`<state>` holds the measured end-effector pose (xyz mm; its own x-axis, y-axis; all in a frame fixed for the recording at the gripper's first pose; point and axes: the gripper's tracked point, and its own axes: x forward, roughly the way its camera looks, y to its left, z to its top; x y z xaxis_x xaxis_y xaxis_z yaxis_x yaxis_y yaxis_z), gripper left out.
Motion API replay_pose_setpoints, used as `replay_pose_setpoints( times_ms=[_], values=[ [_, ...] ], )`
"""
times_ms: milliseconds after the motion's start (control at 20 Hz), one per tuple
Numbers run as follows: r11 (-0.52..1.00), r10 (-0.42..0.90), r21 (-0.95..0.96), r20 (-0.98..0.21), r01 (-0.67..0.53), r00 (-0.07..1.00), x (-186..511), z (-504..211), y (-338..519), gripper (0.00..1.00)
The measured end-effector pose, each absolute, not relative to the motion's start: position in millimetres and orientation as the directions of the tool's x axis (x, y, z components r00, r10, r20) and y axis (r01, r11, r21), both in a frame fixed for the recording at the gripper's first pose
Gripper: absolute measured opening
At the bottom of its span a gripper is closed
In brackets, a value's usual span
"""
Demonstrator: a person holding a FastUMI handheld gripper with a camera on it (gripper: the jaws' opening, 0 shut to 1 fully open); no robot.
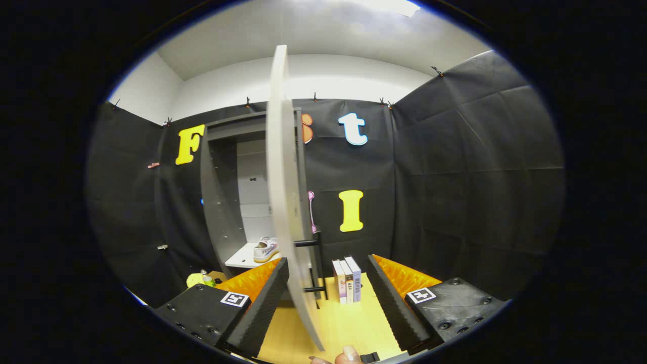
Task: Open the shoe cabinet door, grab the shoes and put them into the shoe cabinet, then close the shoe cabinet door.
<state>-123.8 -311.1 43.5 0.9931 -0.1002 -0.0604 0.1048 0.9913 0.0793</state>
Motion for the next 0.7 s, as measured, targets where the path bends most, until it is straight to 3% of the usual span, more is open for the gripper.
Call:
replay_pose_setpoints(
  times_ms=[700],
  values=[
    [0.992, -0.089, 0.077, -0.096, 0.096, 0.991, -82, 18, -317, 0.97]
  ],
)
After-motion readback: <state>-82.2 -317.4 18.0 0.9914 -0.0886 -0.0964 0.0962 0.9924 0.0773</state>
